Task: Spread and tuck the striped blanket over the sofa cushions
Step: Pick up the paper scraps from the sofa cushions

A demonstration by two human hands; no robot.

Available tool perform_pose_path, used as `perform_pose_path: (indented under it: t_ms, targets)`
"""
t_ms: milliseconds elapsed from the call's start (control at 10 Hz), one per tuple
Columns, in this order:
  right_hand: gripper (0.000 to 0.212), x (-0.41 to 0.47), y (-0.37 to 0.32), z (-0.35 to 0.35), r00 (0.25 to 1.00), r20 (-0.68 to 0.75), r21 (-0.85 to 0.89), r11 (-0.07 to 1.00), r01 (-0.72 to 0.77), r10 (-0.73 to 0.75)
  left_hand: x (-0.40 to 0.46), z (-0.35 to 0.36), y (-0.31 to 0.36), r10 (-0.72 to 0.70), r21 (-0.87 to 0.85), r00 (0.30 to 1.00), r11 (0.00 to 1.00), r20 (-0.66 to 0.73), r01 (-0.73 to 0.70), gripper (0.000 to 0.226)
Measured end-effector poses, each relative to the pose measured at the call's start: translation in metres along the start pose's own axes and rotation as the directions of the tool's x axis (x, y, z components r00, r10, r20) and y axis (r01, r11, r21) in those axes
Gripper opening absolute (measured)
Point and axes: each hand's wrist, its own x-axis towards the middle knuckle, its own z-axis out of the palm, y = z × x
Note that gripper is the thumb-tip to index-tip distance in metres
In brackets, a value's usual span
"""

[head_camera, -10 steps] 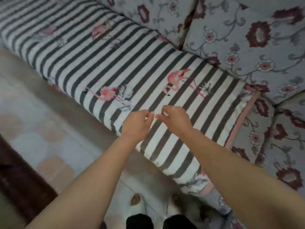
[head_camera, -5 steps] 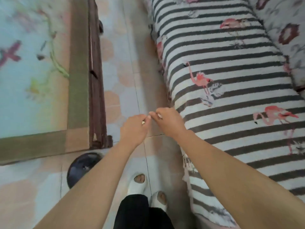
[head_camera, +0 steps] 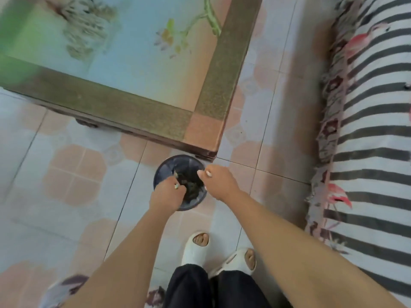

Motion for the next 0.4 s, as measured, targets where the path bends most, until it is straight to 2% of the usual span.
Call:
perform_pose_path:
  t_ms: [100, 200, 300, 400]
  targets:
    - [0.034, 0.034, 0.0, 0.044, 0.995, 0.052, 0.078, 0.993, -0.09, 0.086, 0.038, 0.013, -0.04, -0.043, -0.052, 0.998, 0.998, 0.036, 0.044, 0.028]
    - [0.035, 0.061, 0.004, 0.071, 0.988, 0.06, 0.153, 0.976, -0.152, 0.145, 0.062, 0.027, -0.058, -0.071, -0.157, 0.993, 0.984, 0.092, 0.085, 0.043]
    - [0.055, 0.078, 0.011, 0.085, 0.973, 0.119, 0.243, 0.944, -0.222, 0.198, 0.077, 0.041, -0.065, -0.065, -0.225, 0.995, 0.971, 0.078, 0.082, 0.053]
    - [0.058, 0.081, 0.013, 0.089, 0.971, 0.148, 0.282, 0.933, -0.223, 0.187, 0.075, 0.047, -0.066, -0.052, -0.203, 0.993, 0.977, 0.104, 0.072, 0.052]
